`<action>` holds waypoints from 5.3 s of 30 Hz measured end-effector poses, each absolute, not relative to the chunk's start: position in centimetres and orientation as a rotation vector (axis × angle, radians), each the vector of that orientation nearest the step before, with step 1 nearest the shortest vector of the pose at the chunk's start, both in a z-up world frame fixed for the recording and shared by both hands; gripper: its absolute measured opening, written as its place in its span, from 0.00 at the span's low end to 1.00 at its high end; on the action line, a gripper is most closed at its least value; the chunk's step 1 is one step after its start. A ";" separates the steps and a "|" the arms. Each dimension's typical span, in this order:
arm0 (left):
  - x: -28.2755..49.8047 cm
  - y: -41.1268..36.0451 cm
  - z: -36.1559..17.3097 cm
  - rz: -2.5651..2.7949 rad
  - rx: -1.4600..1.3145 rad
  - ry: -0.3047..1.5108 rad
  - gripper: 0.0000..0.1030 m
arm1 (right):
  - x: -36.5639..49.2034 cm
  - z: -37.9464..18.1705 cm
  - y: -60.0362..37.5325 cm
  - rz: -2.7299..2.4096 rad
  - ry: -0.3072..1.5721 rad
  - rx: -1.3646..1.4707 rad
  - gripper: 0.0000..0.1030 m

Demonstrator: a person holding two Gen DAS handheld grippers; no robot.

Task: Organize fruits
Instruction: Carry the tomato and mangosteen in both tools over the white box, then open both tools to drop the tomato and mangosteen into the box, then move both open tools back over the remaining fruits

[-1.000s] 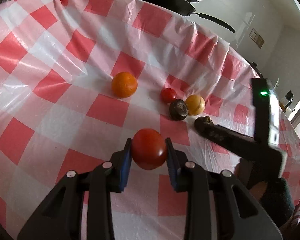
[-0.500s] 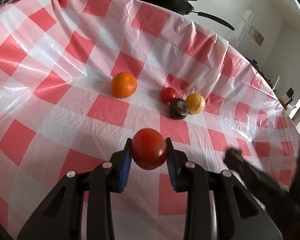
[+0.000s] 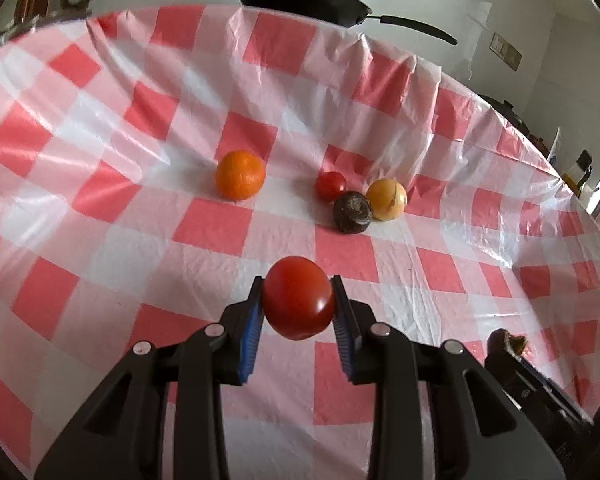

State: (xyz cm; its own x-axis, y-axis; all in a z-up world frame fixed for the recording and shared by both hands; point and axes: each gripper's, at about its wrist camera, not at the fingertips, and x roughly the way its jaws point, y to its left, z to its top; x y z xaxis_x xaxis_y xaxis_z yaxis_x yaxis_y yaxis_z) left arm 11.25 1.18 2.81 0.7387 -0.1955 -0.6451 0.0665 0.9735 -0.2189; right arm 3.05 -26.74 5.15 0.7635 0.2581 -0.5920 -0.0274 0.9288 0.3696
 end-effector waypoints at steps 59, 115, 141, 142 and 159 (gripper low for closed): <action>-20.5 20.6 1.6 0.193 -0.125 0.730 0.32 | -22.1 6.3 -2.1 0.838 0.733 -0.162 0.40; -33.9 40.2 -14.7 0.736 -0.416 1.115 0.67 | -38.6 -10.5 18.6 1.350 0.883 -1.064 0.67; -10.7 16.5 9.5 0.216 -0.192 0.526 0.98 | -11.7 10.5 -10.9 0.586 0.449 -0.245 0.84; -7.7 14.4 9.1 0.183 -0.184 0.548 0.98 | -9.8 10.2 -12.5 0.535 0.473 -0.224 0.84; 18.6 6.3 2.9 0.147 -0.330 0.682 0.98 | 1.1 7.4 -26.8 0.302 0.618 0.231 0.84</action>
